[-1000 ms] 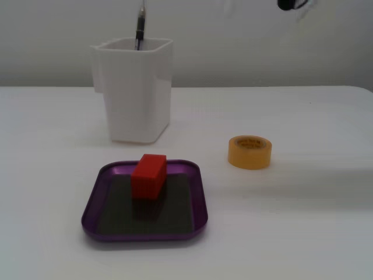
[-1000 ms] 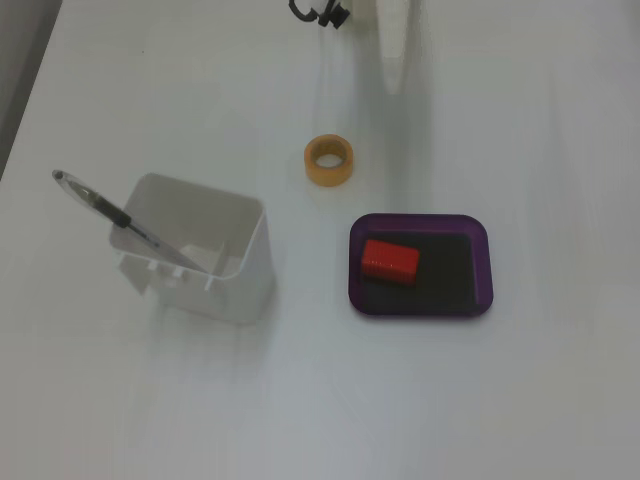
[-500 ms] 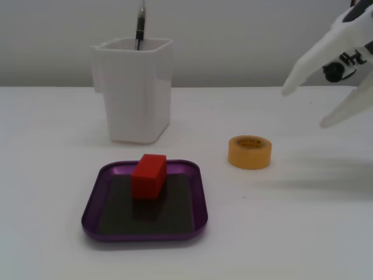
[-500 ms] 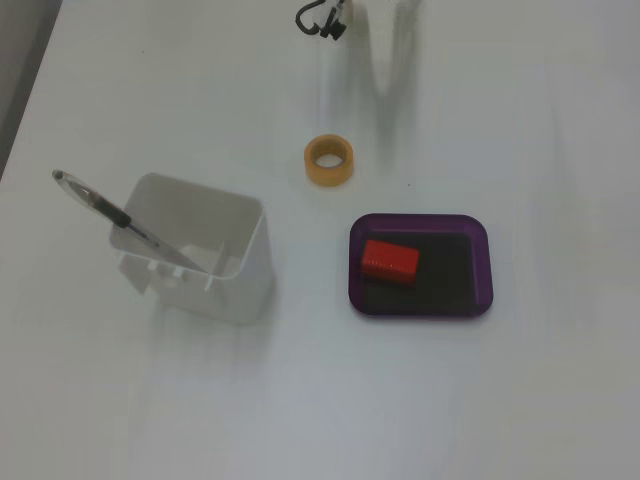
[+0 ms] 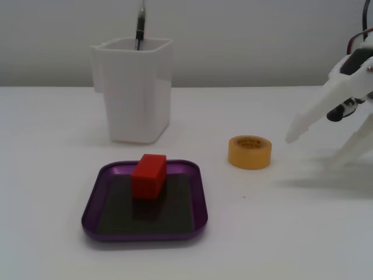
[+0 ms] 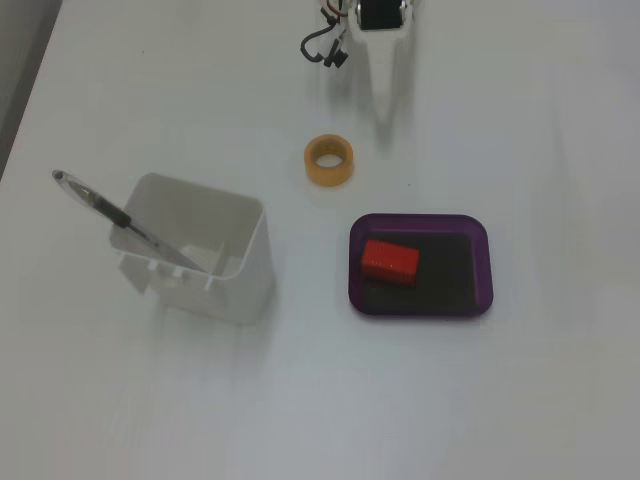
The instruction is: Pick up the red cube and place it in the box.
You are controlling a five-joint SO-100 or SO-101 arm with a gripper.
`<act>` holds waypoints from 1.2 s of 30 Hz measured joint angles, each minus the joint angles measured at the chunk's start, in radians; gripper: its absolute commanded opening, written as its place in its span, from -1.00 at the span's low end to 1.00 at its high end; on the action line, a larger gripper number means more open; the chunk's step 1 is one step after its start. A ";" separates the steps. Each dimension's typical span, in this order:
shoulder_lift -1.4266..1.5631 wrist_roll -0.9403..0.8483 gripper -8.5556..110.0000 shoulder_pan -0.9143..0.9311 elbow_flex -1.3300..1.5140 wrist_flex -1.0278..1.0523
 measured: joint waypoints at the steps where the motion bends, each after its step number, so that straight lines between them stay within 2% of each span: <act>1: 0.000 0.000 -0.55 0.000 0.003 0.000; 9: 0.000 0.000 -0.57 0.000 0.069 0.000; 15: 0.000 0.000 -0.88 0.000 0.071 0.000; 36: 0.000 0.000 -0.86 0.000 0.077 0.000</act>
